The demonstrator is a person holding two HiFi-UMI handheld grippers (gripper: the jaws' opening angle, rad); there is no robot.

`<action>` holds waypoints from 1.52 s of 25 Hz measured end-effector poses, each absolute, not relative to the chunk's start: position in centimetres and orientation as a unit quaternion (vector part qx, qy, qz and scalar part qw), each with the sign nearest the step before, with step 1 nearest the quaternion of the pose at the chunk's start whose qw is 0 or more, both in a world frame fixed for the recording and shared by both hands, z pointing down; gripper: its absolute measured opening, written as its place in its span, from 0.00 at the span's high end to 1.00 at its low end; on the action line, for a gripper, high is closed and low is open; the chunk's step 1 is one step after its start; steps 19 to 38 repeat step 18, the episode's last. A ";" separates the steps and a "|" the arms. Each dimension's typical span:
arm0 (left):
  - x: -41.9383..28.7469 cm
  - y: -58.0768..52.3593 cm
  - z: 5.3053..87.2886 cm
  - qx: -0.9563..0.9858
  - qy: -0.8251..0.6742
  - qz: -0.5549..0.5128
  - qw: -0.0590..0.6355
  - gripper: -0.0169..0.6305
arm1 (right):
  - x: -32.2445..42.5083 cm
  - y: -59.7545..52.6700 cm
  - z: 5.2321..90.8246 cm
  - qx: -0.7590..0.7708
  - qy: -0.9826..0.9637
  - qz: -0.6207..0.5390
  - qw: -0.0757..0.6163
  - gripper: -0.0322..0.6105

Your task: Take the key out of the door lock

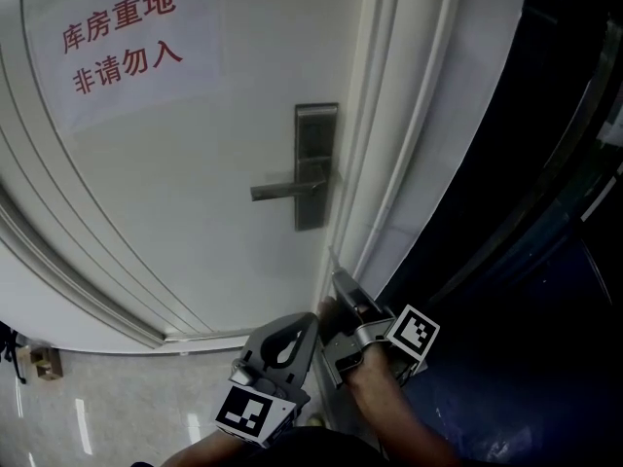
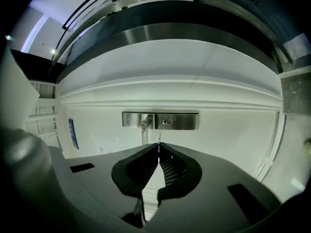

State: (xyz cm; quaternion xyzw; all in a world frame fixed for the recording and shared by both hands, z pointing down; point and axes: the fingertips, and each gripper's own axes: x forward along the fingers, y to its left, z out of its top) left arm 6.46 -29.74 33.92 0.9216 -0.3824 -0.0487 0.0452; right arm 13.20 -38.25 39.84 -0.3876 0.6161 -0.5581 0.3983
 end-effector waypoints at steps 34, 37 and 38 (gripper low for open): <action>7.8 -27.3 33.1 0.921 -0.384 -0.051 0.035 0.97 | 14.1 -36.4 38.9 -0.377 0.618 -0.556 0.409 0.92; 7.8 -27.3 33.1 0.921 -0.384 -0.051 0.035 0.97 | 14.1 -36.4 38.9 -0.377 0.618 -0.556 0.409 0.92; 7.8 -27.3 33.1 0.921 -0.384 -0.051 0.035 0.97 | 14.1 -36.4 38.9 -0.377 0.618 -0.556 0.409 0.92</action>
